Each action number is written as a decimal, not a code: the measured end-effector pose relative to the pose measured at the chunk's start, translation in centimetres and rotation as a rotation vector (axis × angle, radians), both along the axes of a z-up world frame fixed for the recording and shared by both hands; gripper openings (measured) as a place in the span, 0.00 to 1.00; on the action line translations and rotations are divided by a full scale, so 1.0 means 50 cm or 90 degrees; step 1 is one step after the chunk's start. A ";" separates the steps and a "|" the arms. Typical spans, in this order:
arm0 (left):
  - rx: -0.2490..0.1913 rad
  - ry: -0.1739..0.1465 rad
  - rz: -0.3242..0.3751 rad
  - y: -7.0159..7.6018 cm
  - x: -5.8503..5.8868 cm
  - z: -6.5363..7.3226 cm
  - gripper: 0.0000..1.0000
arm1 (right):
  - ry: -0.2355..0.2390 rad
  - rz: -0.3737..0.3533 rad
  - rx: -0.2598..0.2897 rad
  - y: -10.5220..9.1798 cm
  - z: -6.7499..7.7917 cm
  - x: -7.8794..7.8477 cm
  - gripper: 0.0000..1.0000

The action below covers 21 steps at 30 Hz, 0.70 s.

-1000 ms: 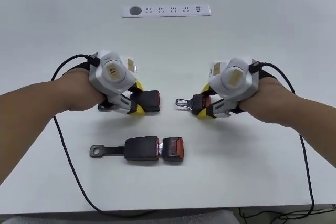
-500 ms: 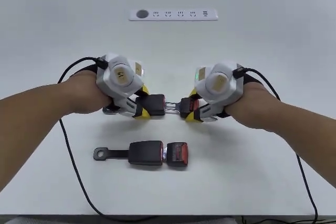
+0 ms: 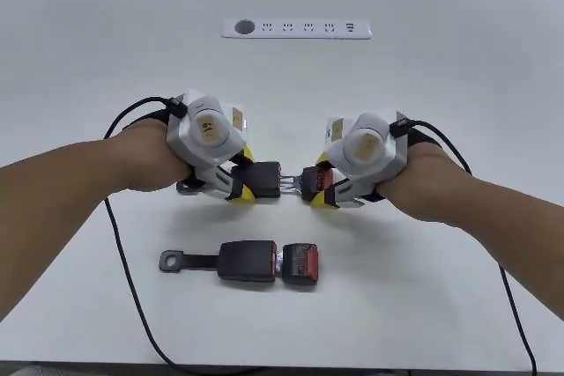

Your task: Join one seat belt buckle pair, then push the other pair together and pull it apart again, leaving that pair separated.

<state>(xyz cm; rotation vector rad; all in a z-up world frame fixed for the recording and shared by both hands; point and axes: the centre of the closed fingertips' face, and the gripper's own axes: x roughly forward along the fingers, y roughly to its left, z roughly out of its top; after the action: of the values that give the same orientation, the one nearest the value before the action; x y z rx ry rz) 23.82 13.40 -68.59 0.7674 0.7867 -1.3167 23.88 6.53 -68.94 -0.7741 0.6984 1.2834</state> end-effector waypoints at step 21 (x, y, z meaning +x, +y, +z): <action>-0.010 0.004 -0.020 -0.007 -0.004 0.006 0.33 | 0.022 0.030 0.020 0.019 0.002 0.004 0.30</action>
<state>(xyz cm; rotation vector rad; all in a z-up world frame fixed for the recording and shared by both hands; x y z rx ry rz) 23.61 13.07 -68.31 0.7667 0.7713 -1.3522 24.06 7.46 -68.84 -0.7476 0.6904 1.3502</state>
